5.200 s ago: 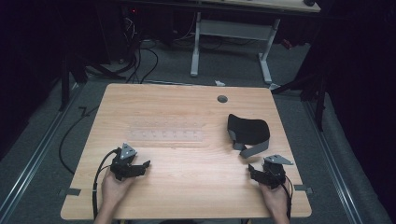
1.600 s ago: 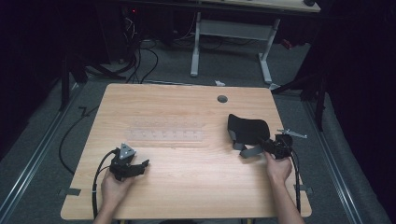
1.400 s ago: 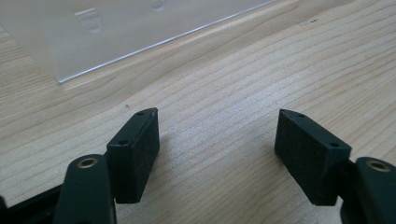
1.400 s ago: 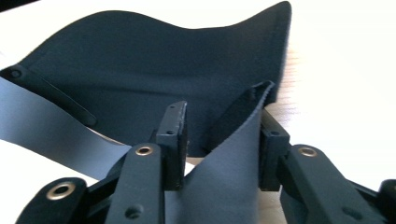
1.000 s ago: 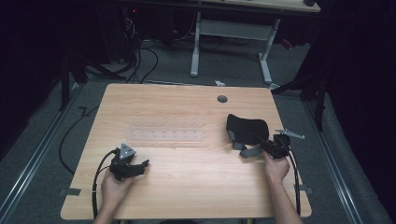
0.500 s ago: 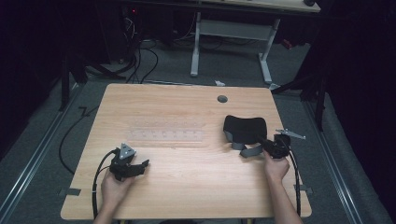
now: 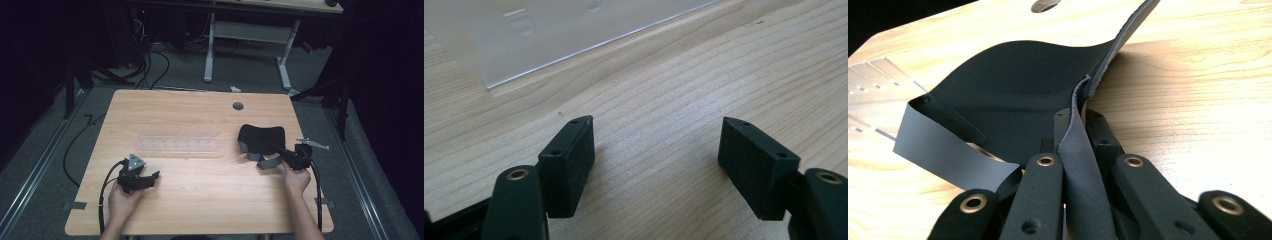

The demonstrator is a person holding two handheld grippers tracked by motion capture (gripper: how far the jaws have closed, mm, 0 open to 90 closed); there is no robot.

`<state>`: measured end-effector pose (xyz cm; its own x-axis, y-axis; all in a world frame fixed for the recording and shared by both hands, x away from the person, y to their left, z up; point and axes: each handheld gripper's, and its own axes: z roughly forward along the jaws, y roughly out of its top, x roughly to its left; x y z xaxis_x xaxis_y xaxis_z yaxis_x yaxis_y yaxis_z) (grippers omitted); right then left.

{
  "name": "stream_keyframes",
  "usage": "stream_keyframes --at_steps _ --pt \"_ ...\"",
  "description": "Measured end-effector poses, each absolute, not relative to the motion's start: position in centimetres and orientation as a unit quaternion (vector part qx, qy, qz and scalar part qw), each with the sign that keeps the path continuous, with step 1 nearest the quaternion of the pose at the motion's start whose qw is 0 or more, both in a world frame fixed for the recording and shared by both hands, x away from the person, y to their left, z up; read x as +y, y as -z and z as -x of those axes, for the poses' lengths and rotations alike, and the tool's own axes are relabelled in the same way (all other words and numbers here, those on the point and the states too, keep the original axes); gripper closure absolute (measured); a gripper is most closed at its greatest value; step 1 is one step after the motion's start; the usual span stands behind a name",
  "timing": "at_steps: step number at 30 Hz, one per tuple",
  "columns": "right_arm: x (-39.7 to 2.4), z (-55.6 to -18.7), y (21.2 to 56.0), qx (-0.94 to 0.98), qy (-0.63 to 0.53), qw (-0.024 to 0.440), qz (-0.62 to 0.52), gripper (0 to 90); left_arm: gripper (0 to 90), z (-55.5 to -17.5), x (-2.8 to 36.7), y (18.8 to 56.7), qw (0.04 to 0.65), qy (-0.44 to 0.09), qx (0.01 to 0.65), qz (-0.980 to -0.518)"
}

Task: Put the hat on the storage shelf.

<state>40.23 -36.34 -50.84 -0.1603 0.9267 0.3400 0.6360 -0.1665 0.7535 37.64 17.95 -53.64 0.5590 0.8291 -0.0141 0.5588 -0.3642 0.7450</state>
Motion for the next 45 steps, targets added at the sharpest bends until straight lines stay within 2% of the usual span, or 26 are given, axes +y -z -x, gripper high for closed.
stream_keyframes --at_steps 13,35,40,45 --pt "-36.3 -39.1 49.7 0.634 -0.437 0.165 -0.616 86.4 31.2 -37.6 18.0 53.6 0.363 -0.186 0.431 -0.805" --pt "-36.3 -35.9 48.3 0.631 -0.481 0.118 -0.597 86.5 31.0 -37.6 17.9 53.6 0.363 -0.186 0.433 -0.804" --pt "-36.0 -34.9 47.7 0.634 -0.489 0.102 -0.59 86.5 23.9 -37.7 17.7 53.7 0.363 -0.18 0.424 -0.81" --pt "-35.5 -34.0 47.5 0.638 -0.498 0.088 -0.581 86.5 22.3 -37.7 17.7 53.7 0.362 -0.176 0.418 -0.814"
